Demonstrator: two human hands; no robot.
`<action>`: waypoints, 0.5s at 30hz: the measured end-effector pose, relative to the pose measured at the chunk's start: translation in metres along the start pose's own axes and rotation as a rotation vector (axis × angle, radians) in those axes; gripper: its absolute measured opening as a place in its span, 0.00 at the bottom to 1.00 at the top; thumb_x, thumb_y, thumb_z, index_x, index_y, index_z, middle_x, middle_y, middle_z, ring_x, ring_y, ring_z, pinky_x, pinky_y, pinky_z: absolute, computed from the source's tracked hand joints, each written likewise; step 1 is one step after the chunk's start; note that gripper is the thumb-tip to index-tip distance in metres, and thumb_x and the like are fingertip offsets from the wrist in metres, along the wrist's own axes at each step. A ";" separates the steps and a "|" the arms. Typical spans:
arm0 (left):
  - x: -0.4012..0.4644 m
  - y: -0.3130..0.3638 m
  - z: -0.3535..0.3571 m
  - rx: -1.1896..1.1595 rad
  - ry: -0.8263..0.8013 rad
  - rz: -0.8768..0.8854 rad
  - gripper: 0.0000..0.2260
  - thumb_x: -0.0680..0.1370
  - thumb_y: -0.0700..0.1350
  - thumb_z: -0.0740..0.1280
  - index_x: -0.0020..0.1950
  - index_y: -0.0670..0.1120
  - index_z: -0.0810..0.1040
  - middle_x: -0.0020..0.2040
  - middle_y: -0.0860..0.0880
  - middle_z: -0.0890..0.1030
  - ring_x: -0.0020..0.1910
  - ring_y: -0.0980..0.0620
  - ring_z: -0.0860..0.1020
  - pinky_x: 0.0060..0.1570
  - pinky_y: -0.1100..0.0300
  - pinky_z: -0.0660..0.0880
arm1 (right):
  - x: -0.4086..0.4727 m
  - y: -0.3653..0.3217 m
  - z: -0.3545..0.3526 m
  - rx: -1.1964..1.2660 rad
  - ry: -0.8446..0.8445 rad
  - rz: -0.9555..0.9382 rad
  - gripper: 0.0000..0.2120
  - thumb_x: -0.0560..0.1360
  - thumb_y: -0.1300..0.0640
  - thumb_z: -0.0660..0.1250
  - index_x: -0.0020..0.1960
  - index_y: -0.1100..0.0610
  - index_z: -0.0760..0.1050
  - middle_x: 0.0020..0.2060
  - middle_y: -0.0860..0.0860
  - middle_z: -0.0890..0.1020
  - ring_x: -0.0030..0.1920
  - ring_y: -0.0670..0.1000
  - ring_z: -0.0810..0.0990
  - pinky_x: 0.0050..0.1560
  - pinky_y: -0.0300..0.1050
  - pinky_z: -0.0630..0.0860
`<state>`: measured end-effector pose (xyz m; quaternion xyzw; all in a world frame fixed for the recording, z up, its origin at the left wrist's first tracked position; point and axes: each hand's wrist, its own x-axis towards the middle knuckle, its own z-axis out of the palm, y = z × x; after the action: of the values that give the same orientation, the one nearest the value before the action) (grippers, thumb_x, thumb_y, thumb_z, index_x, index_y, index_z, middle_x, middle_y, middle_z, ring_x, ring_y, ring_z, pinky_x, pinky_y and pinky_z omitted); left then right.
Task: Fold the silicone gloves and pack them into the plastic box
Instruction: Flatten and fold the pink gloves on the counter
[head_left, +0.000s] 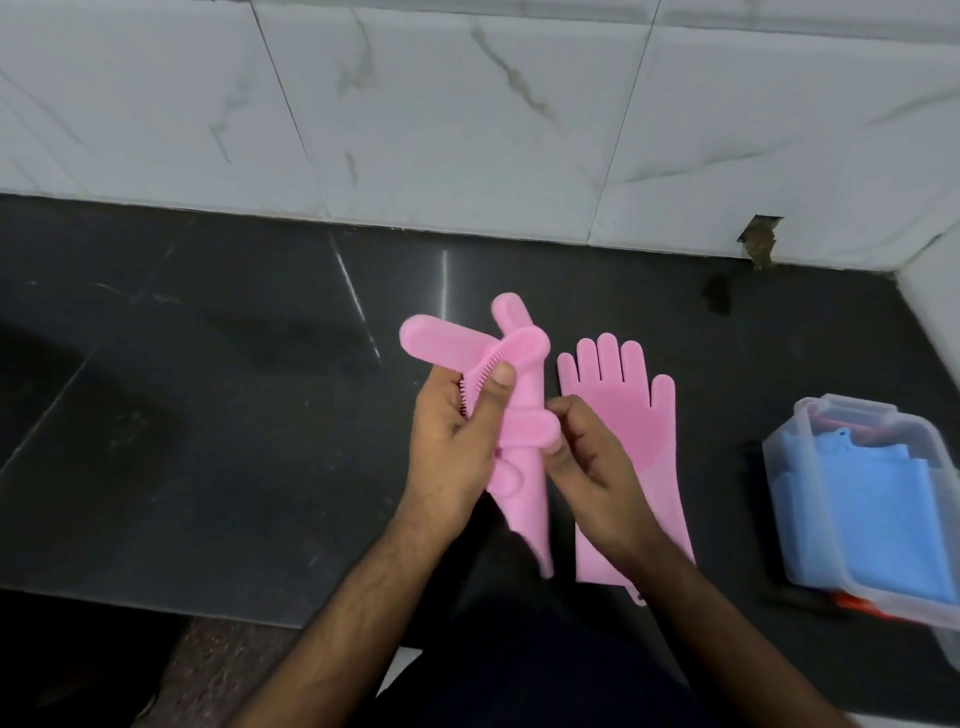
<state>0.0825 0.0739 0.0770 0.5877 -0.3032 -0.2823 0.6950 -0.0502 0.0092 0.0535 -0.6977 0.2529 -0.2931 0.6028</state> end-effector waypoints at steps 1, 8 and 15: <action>-0.001 0.001 0.006 -0.065 0.007 -0.044 0.10 0.84 0.48 0.67 0.57 0.42 0.80 0.42 0.51 0.84 0.42 0.52 0.83 0.42 0.56 0.79 | -0.003 -0.003 0.001 0.054 -0.019 0.013 0.16 0.81 0.41 0.65 0.60 0.52 0.74 0.52 0.44 0.83 0.52 0.46 0.83 0.50 0.37 0.78; -0.002 -0.002 0.032 -0.523 -0.169 -0.531 0.11 0.82 0.50 0.68 0.42 0.48 0.83 0.27 0.56 0.77 0.30 0.56 0.78 0.35 0.62 0.71 | -0.018 -0.008 -0.025 0.115 0.032 0.054 0.18 0.80 0.44 0.64 0.62 0.55 0.70 0.54 0.49 0.80 0.53 0.48 0.81 0.51 0.41 0.78; -0.001 -0.022 0.065 -0.455 -0.087 -0.620 0.12 0.86 0.40 0.57 0.52 0.45 0.81 0.41 0.52 0.88 0.38 0.57 0.87 0.36 0.63 0.82 | -0.016 0.002 -0.077 0.038 0.238 0.188 0.12 0.77 0.44 0.68 0.57 0.47 0.75 0.36 0.46 0.81 0.40 0.44 0.79 0.50 0.46 0.75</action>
<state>0.0317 0.0295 0.0632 0.4698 -0.0699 -0.5638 0.6756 -0.1160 -0.0333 0.0577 -0.6197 0.3810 -0.3206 0.6066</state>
